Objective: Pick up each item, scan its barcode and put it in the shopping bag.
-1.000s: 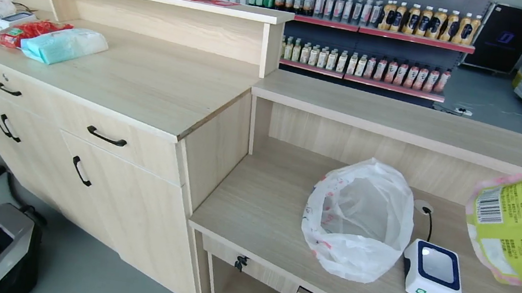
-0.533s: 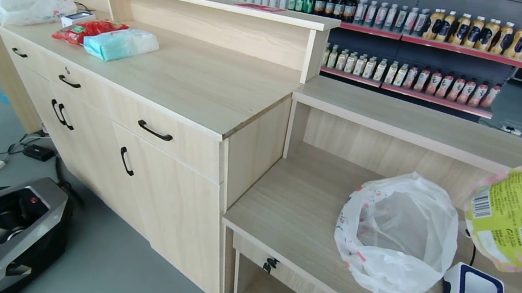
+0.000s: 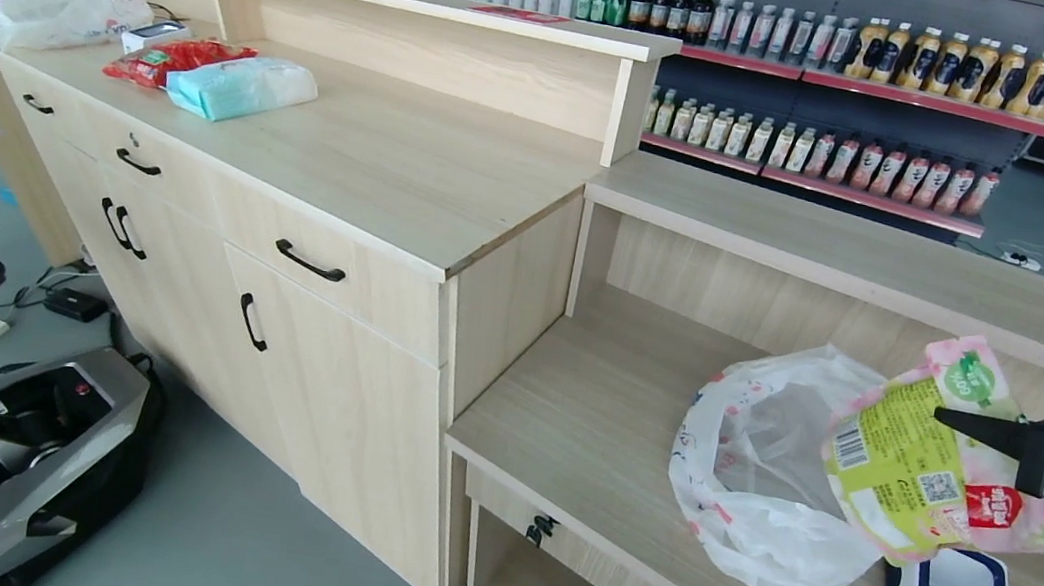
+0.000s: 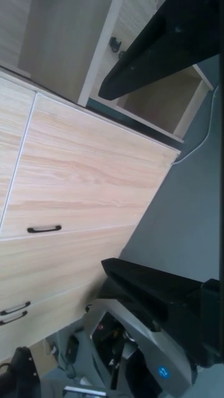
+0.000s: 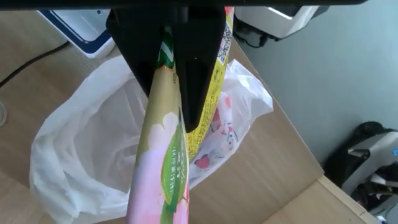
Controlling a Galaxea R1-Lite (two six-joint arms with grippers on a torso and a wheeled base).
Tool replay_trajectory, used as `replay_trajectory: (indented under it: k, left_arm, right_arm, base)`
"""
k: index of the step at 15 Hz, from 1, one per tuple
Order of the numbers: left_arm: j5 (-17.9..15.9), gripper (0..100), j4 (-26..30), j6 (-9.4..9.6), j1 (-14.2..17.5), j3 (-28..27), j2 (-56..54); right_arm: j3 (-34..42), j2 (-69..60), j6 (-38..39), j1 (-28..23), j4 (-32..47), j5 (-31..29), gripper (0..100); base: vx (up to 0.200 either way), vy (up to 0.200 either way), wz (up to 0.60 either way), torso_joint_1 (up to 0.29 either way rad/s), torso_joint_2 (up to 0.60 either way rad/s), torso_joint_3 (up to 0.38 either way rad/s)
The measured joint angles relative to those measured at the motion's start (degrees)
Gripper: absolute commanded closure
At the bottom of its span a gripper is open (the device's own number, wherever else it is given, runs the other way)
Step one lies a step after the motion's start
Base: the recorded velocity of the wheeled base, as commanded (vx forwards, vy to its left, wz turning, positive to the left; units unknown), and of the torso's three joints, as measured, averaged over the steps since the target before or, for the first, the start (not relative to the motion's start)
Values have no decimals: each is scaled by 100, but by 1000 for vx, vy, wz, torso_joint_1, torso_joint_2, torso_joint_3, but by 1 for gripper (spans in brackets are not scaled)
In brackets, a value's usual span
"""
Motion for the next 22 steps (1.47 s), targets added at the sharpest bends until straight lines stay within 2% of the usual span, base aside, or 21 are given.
replay_trajectory:
  k: [4,8,22]
  left_arm:
    - [0,0,0,2,0,0,0]
    - [0,0,0,2,0,0,0]
    - [0,0,0,2,-2,0,0]
  right_arm:
    - [-138,525,20,324,-432,4,100]
    - [-308,1013,307,535,-1328,1,100]
    - [-67,2324,294,1063,-2348,-11,100]
  base:
    - [0,0,0,0,0,0]
    - [0,0,0,0,0,0]
    - [0,0,0,0,0,0]
